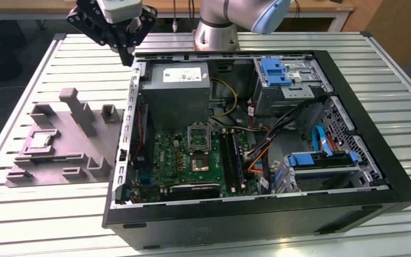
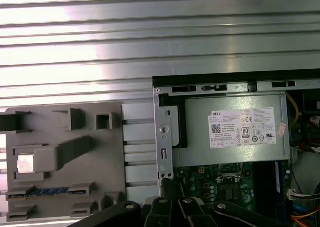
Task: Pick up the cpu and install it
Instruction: 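Reach for the cpu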
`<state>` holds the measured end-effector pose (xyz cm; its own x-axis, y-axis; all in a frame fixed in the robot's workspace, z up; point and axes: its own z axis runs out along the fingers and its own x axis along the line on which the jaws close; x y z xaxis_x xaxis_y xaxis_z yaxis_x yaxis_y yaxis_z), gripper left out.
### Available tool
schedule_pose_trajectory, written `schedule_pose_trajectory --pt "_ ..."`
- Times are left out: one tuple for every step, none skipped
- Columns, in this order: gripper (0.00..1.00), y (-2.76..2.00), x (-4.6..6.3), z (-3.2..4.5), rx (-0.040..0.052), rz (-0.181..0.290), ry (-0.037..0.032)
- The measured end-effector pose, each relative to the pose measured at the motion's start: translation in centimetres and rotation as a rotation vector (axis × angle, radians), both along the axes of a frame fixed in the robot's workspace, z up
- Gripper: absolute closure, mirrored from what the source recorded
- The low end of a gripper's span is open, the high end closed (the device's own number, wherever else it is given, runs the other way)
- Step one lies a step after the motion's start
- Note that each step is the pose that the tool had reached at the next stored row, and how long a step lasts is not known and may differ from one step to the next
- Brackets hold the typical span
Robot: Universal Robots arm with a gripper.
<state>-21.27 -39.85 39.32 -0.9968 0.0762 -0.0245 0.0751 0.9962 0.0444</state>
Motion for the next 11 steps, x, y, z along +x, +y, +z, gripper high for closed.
schedule_pose_trajectory --pt "0.89 0.0 -0.04 0.0 0.0001 0.0 0.0" --pt "0.89 0.0 -0.07 0.0 0.0 0.0 0.0" --pt "0.89 0.0 -0.11 0.0 0.0 0.0 0.0" --pt "0.89 0.0 -0.15 0.0 0.0 0.0 0.0" --pt "0.89 0.0 -0.19 0.0 0.0 0.0 0.0" --pt "0.89 0.0 -0.23 0.0 0.0 0.0 0.0" --pt "0.89 0.0 -0.26 0.0 0.0 0.0 0.0" --pt "0.89 0.0 -0.3 0.0 0.0 0.0 0.0001" --pt "0.89 0.0 -0.39 0.0 0.0 0.0 0.0" --pt "0.89 0.0 -0.43 0.0 0.0001 0.0 0.0" --pt "0.89 0.0 -0.47 0.0 0.0 0.0 -0.0001"
